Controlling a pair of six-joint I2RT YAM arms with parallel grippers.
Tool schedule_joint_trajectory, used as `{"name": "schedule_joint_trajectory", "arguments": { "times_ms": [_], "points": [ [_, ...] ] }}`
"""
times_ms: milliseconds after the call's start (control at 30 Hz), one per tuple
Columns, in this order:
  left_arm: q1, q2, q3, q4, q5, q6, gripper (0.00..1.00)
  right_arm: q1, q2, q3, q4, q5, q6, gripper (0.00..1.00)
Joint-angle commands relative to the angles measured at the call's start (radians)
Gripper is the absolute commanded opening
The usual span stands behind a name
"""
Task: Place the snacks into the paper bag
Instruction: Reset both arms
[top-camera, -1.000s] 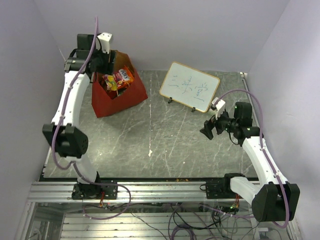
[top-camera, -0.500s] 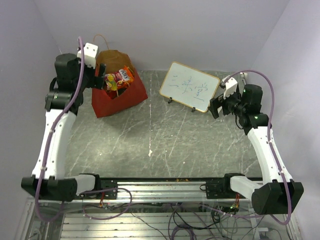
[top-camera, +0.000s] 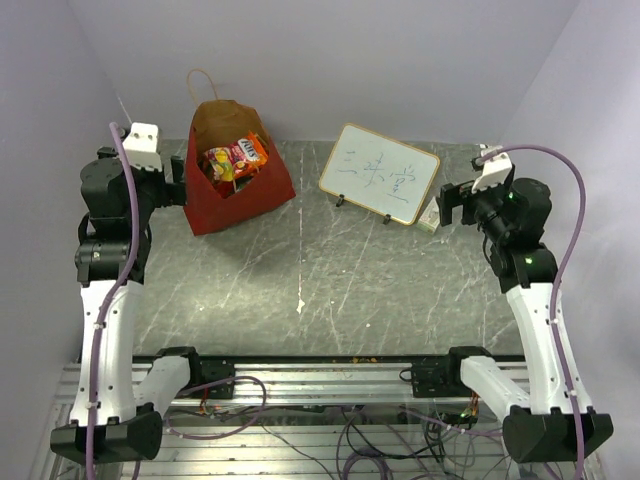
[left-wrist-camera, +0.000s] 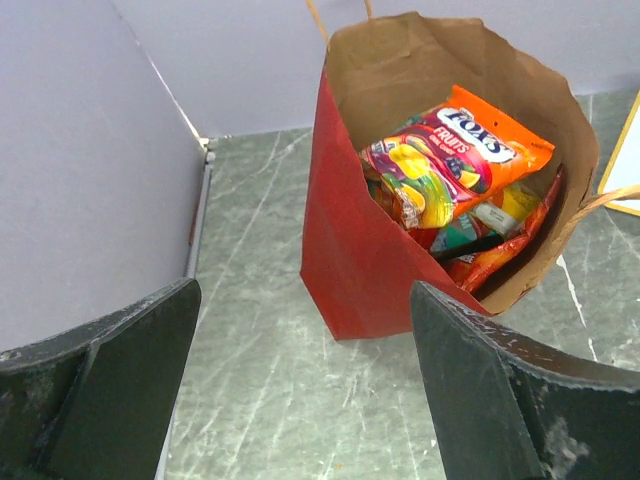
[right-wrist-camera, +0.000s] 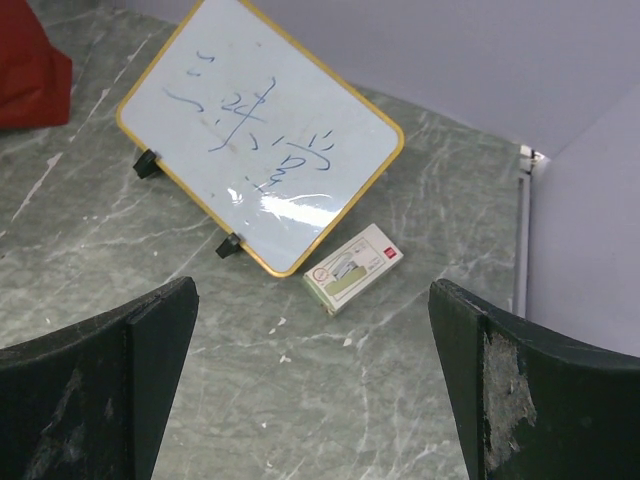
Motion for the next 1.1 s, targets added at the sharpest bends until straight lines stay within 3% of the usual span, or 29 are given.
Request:
{"name": "schedule_joint_trajectory", "arguments": {
  "times_ms": [0, 200, 467, 1067],
  "points": [
    [0.044, -0.007, -0.031, 0.074, 0.101, -0.087, 0.96, -0.006, -0.046, 0.014, -0.005, 0.052, -0.016, 1.00],
    [0.053, -0.019, -0.063, 0.125, 0.093, -0.087, 0.96, -0.007, -0.047, 0.060, -0.047, 0.054, 0.013, 1.00],
    [0.086, -0.012, -0.001, 0.034, 0.151, -0.103, 0.96, -0.014, -0.054, 0.144, -0.107, 0.083, 0.006, 1.00],
    [0.092, -0.150, -0.115, -0.010, 0.158, -0.060, 0.96, -0.078, -0.113, 0.154, -0.135, 0.040, 0.037, 1.00]
  ]
}}
